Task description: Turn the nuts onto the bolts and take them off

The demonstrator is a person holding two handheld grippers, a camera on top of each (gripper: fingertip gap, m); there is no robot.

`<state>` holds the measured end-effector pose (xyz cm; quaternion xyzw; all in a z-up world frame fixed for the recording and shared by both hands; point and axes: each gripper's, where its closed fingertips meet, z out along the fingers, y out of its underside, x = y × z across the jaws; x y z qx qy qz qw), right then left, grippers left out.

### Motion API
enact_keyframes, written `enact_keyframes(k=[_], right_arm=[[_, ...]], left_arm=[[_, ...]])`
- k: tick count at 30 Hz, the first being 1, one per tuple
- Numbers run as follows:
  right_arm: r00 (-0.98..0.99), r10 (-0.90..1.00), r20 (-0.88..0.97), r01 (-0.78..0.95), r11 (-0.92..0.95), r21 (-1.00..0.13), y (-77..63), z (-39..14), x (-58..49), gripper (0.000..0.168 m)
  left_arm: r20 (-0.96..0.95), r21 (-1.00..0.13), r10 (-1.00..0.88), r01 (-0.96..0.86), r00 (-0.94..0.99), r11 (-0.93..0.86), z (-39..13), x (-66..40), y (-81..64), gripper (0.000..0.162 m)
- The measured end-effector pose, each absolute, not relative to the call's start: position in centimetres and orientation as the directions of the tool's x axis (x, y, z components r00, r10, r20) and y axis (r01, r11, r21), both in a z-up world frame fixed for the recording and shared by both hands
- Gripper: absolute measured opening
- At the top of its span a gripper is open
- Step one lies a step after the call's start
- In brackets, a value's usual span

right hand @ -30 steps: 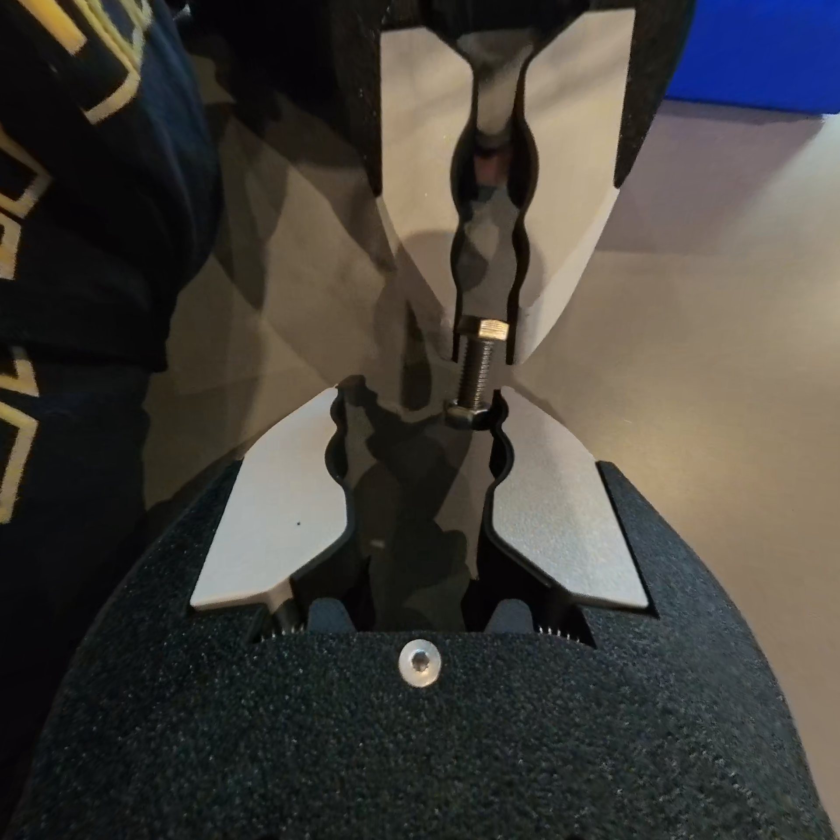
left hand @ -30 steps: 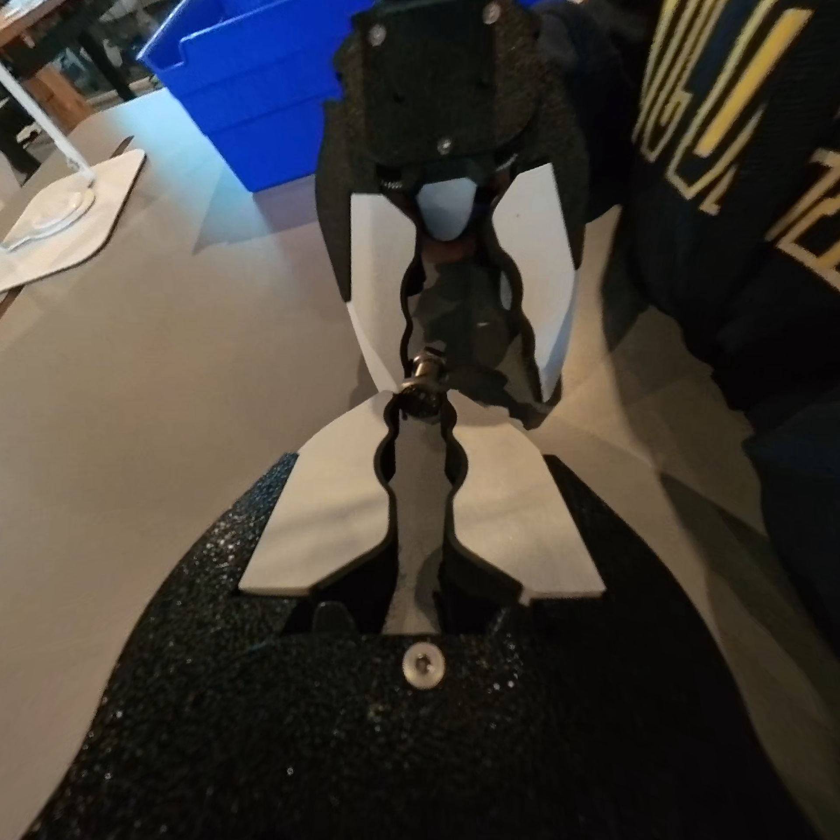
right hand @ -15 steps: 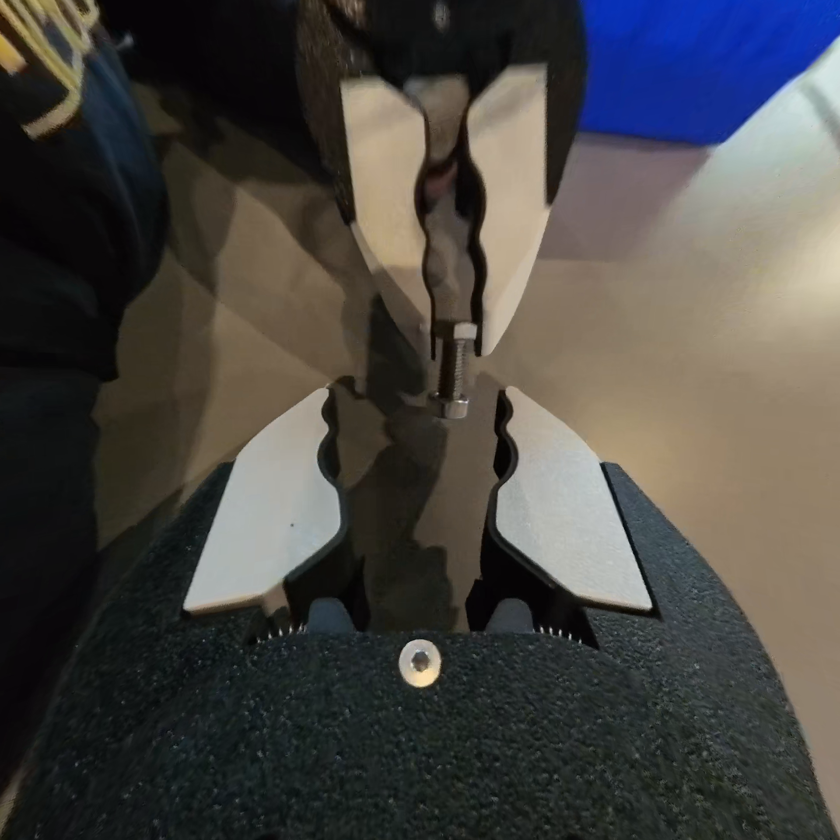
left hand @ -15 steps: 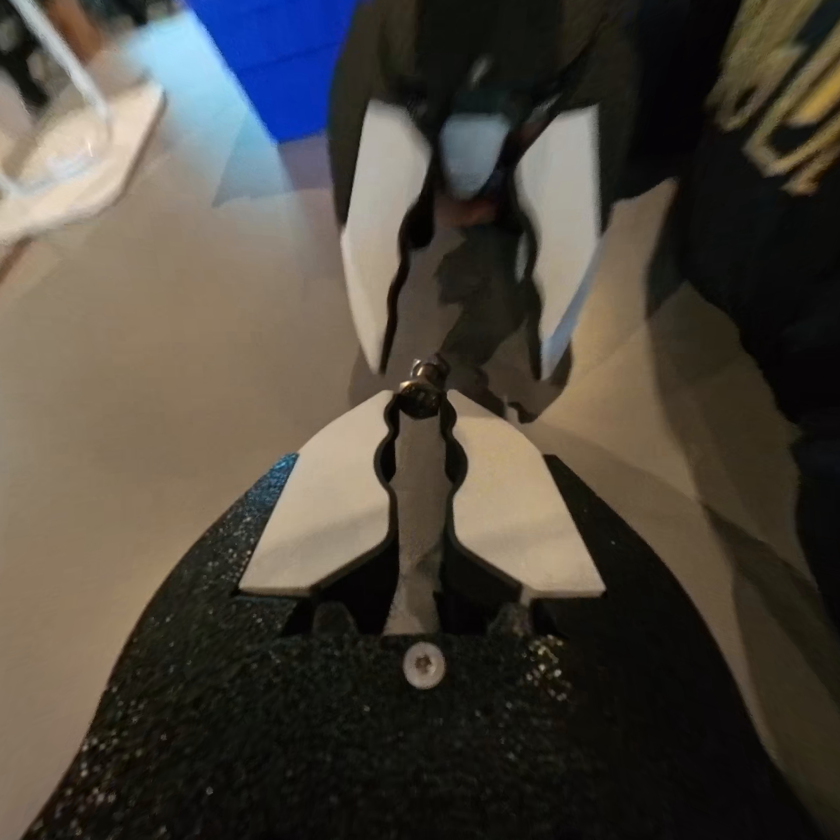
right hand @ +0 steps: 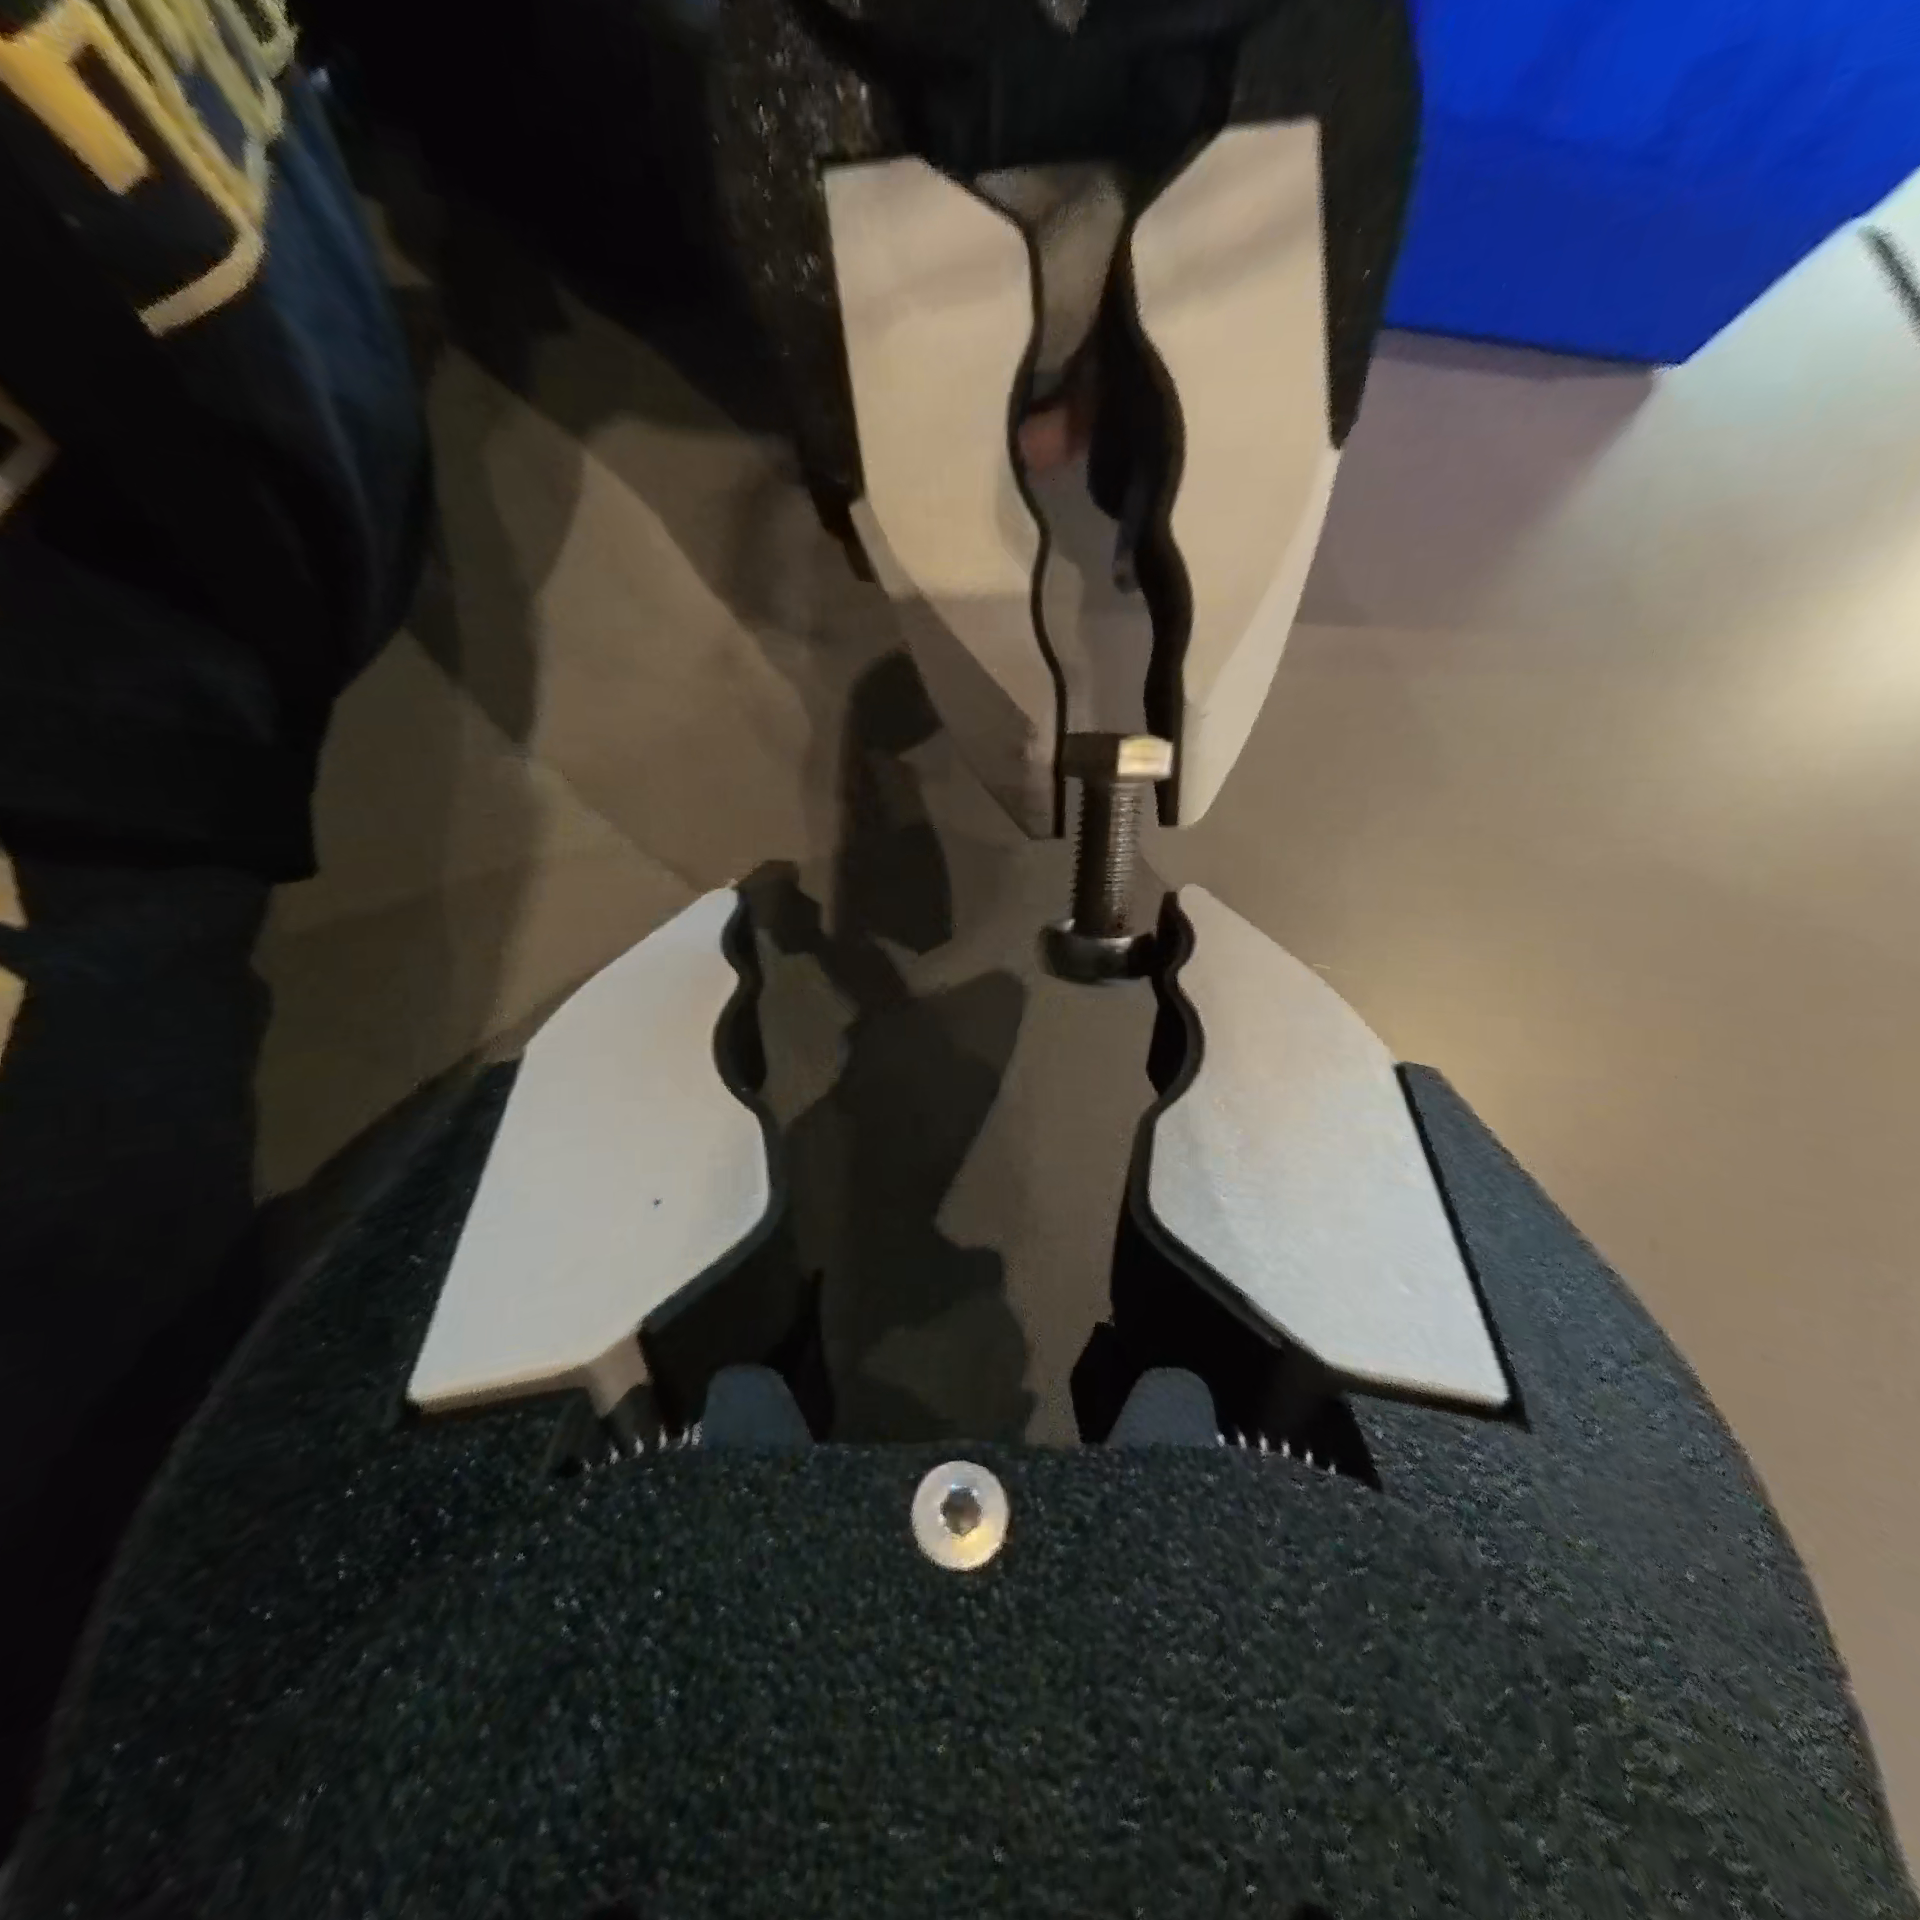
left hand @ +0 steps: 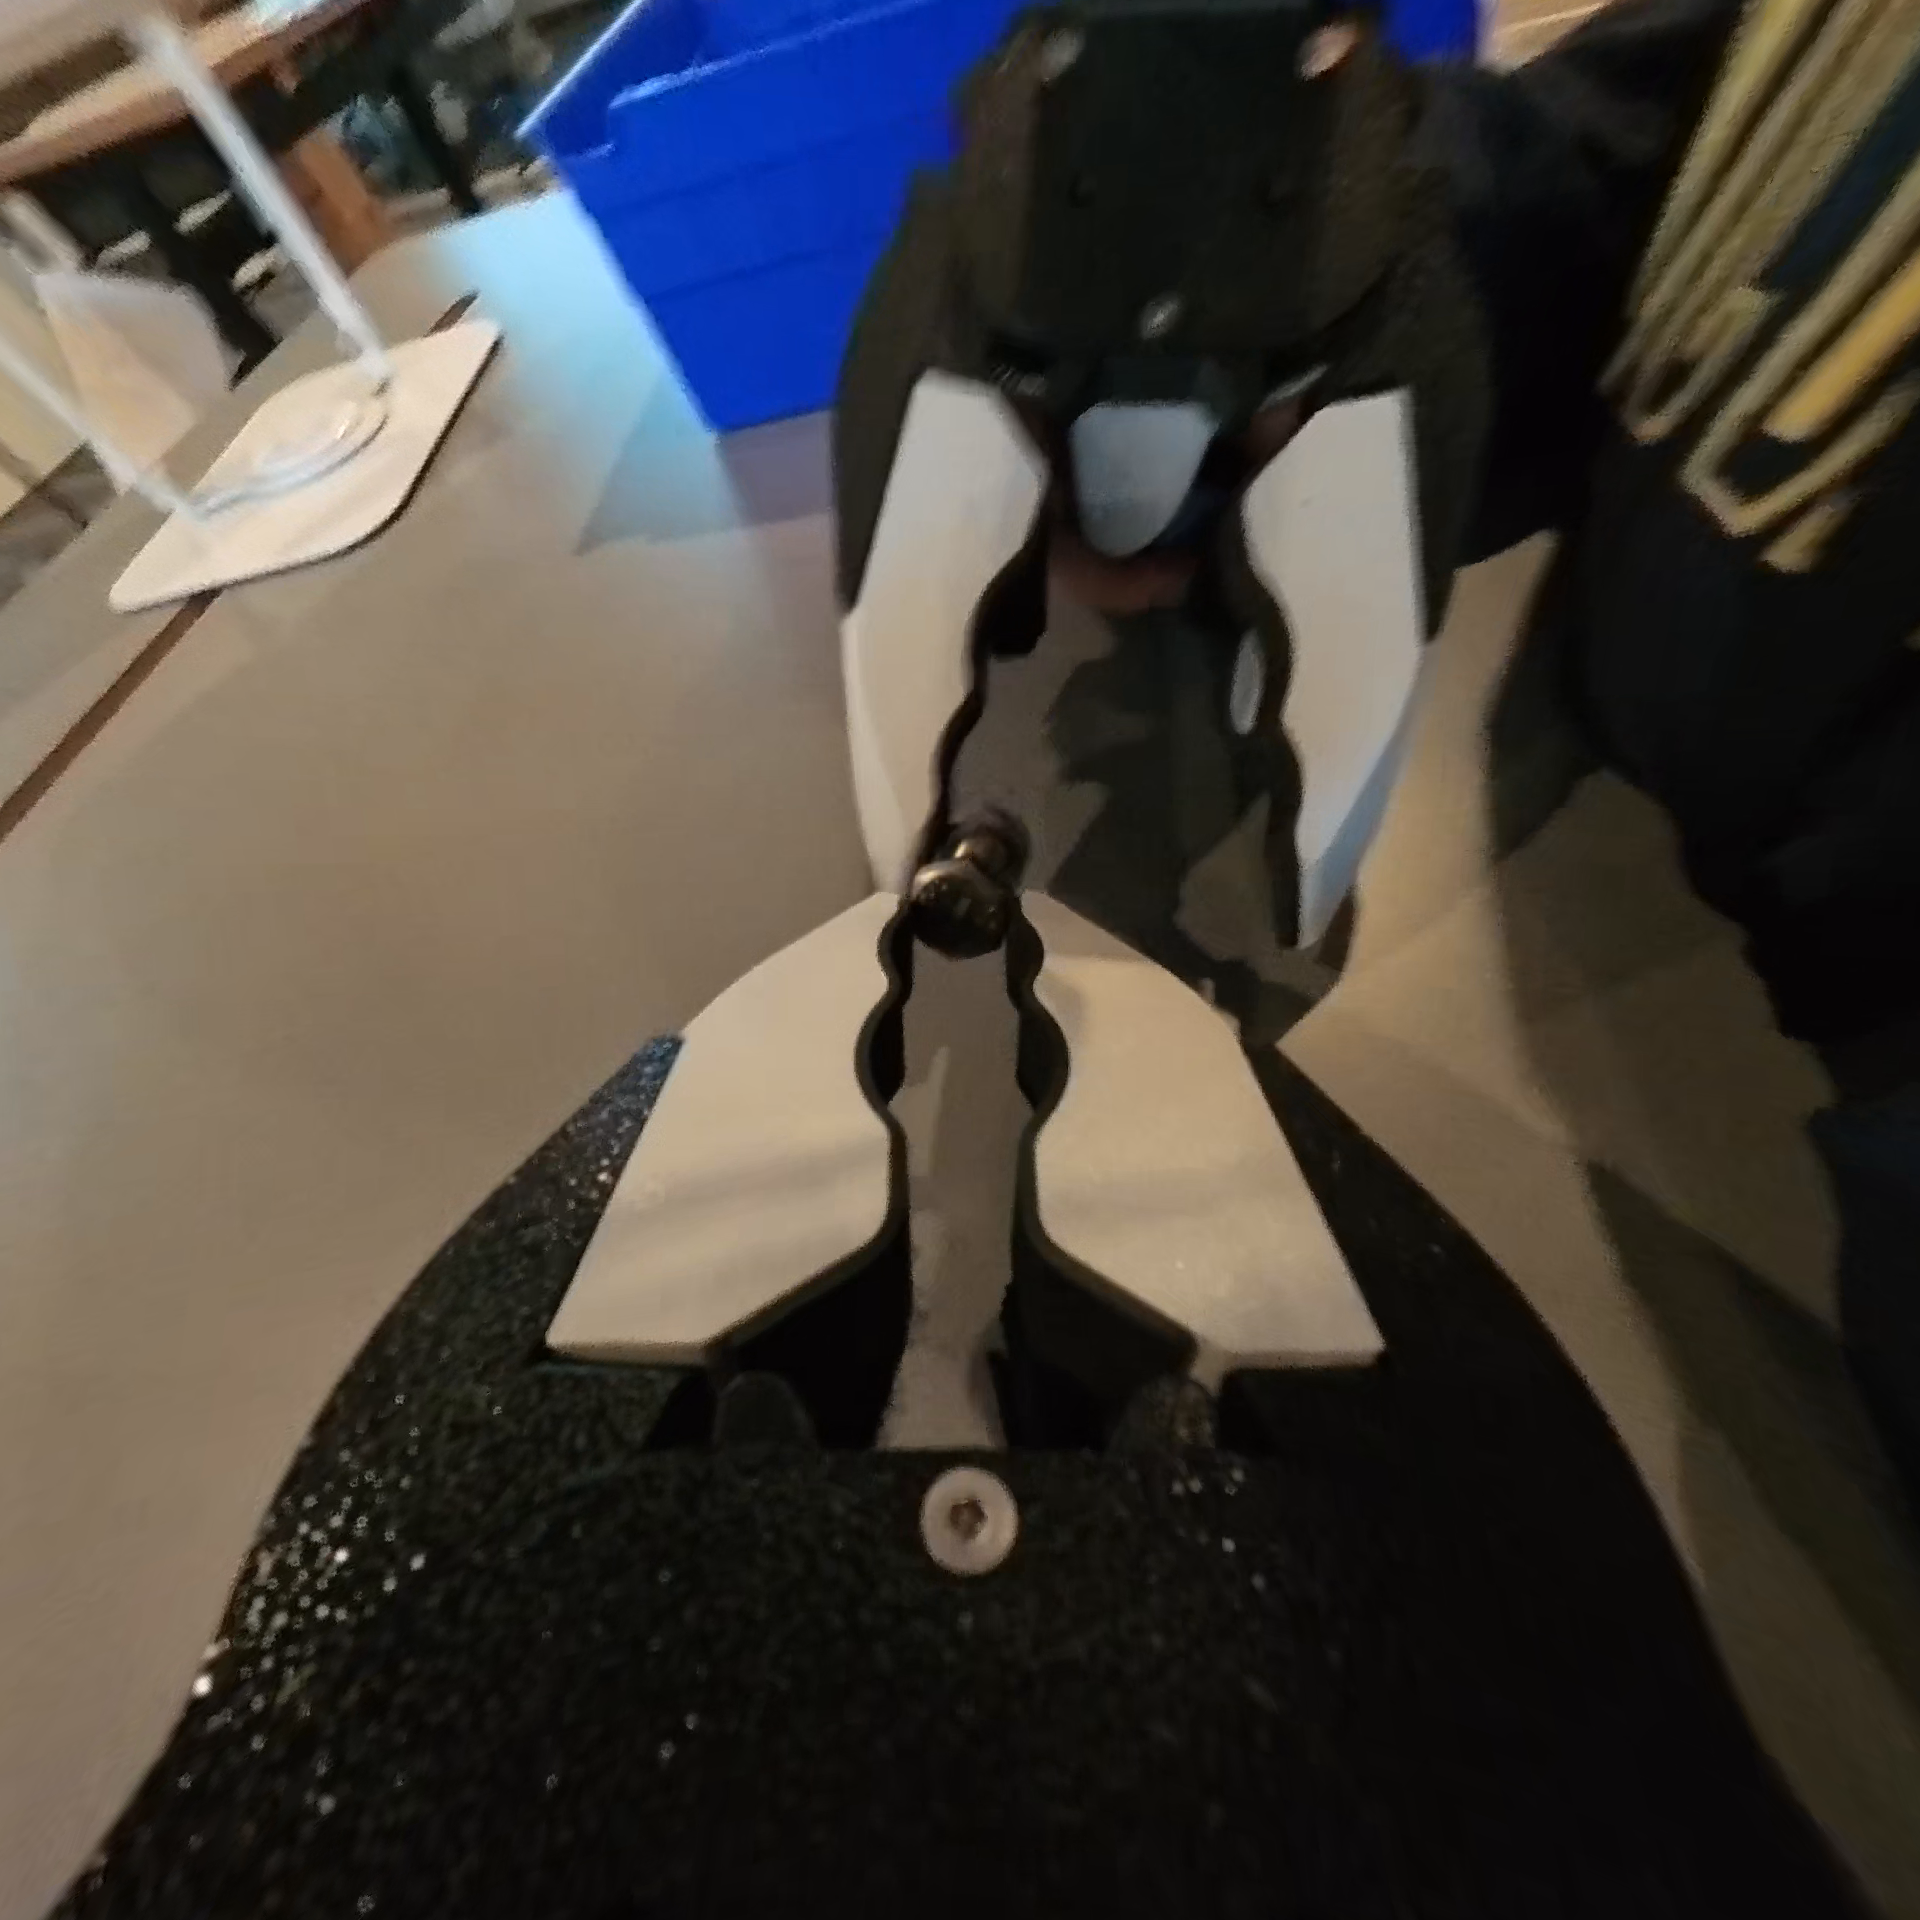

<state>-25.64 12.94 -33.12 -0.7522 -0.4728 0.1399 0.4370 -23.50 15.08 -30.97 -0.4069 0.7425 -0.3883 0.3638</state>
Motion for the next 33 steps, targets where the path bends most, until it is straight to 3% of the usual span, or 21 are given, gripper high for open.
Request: enact_keyframes(k=[4,9,15,20,26,30,33], right_arm=[[0.509,0.829,0.233,0.588,-0.137,-0.797,12.9,-32.4,-25.2,0.057],[0.550,0.799,0.243,0.584,-0.159,-0.796,13.4,-32.6,-24.7,0.070],[0.496,0.840,0.220,0.624,-0.169,-0.763,12.6,-33.9,-25.9,0.072],[0.460,0.864,0.203,0.628,-0.154,-0.763,11.9,-34.0,-26.5,0.067],[0.510,0.828,0.234,0.606,-0.152,-0.781,12.7,-33.3,-26.0,0.084],[0.506,0.823,0.257,0.608,-0.129,-0.783,12.6,-32.8,-25.5,0.063],[0.530,0.804,0.268,0.599,-0.131,-0.790,13.0,-32.5,-25.2,0.065]], left_arm=[[-0.208,-0.842,-0.919,-0.416,-0.334,0.342,-32.0,-23.3,16.8,0.016],[-0.222,-0.841,-0.900,-0.395,-0.374,0.371,-32.0,-23.5,16.2,0.016],[-0.327,-0.869,-0.827,-0.197,-0.457,0.453,-30.0,-23.9,13.2,0.016],[-0.352,-0.846,-0.822,-0.223,-0.448,0.484,-30.6,-23.7,13.4,0.016],[-0.230,-0.882,-0.897,-0.308,-0.377,0.356,-30.7,-23.2,15.1,0.016],[-0.230,-0.858,-0.935,-0.398,-0.268,0.325,-31.5,-23.0,17.6,0.016],[-0.196,-0.868,-0.944,-0.401,-0.266,0.293,-31.4,-23.1,17.9,0.016]])
